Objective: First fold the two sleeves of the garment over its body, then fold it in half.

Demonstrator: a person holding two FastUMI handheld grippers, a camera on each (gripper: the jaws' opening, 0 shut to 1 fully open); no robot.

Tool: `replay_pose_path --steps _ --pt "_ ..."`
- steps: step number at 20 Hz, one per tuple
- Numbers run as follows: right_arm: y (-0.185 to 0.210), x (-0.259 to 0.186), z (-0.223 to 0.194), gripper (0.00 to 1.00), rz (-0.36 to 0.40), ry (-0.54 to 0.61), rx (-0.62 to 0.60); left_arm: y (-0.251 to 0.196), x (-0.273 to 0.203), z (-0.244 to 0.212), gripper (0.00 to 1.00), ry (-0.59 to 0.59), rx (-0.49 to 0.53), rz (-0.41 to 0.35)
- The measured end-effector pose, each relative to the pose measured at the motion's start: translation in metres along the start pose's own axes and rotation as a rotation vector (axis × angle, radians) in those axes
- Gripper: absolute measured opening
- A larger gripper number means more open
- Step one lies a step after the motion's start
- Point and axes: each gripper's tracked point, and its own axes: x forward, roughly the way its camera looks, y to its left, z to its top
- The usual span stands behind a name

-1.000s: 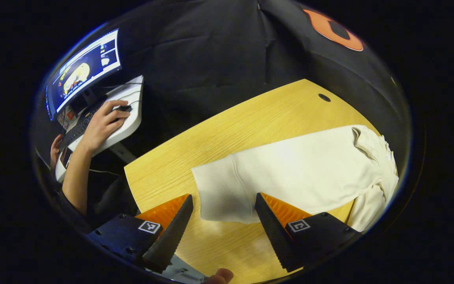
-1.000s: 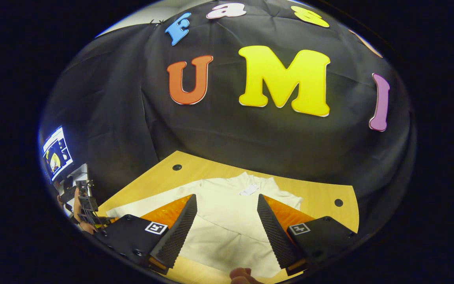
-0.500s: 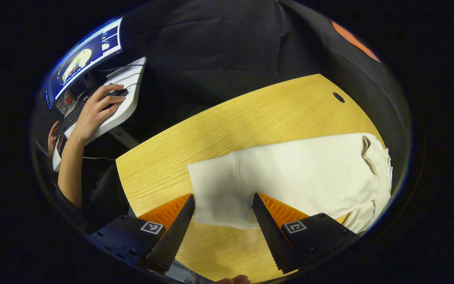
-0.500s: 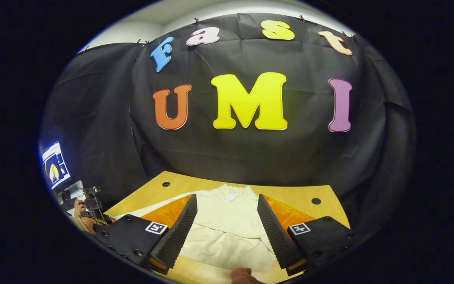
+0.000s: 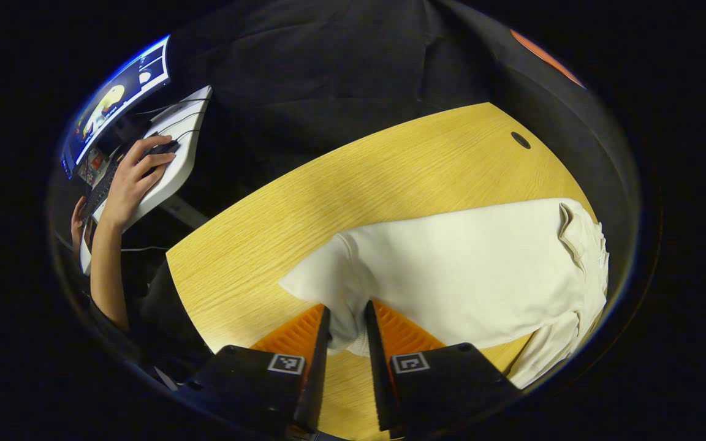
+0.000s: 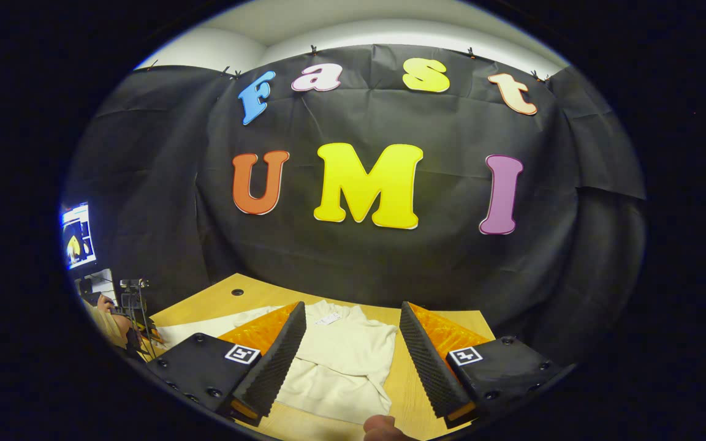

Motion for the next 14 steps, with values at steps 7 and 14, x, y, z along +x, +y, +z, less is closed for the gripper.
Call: replay_pose_path --steps 7,14 --pt "-0.046 -0.006 -0.009 0.96 -0.069 0.006 0.044 -0.019 -0.019 0.020 0.10 -0.058 0.152 0.012" --pt "-0.066 -0.003 -0.015 0.96 -0.088 0.008 0.072 -0.099 -0.075 0.061 0.10 -0.166 0.216 -0.105"
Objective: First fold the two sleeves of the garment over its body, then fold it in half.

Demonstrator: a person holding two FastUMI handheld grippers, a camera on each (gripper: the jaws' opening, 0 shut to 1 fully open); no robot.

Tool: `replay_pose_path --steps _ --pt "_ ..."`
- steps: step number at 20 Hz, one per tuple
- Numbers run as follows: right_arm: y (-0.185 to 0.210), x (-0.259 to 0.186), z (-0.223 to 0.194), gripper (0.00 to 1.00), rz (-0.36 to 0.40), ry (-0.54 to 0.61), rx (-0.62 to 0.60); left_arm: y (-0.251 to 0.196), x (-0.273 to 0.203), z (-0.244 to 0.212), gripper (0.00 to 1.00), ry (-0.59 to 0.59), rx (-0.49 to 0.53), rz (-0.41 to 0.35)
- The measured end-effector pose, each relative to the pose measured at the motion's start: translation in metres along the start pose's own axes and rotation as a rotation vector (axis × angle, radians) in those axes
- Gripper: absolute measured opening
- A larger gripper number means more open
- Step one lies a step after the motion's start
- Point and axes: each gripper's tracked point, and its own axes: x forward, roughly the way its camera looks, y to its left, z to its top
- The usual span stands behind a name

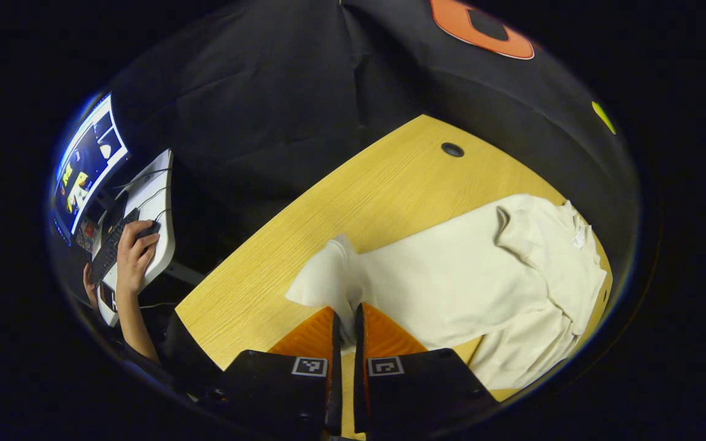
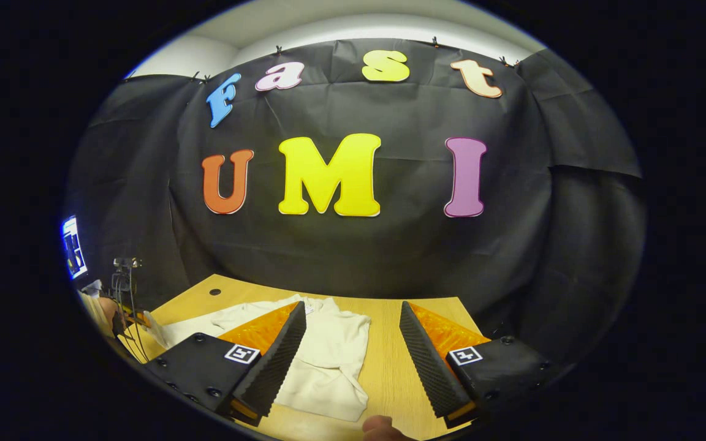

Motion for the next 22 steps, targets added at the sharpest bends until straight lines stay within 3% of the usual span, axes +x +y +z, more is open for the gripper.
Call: replay_pose_path --steps 6,11,17,22 --pt "-0.012 -0.003 -0.001 0.96 0.005 -0.007 0.010 -0.098 -0.037 0.069 0.10 -0.115 0.107 -0.102" --pt "-0.039 -0.005 0.012 0.96 -0.046 -0.043 0.031 -0.195 -0.058 0.098 0.10 -0.159 0.209 -0.174" --pt "-0.076 -0.013 0.022 0.96 -0.114 -0.090 0.029 -0.318 -0.070 0.085 0.10 -0.170 0.368 -0.269" --pt "-0.101 -0.014 0.009 0.96 -0.163 -0.054 0.056 -0.424 -0.081 0.040 0.10 -0.180 0.527 -0.362"
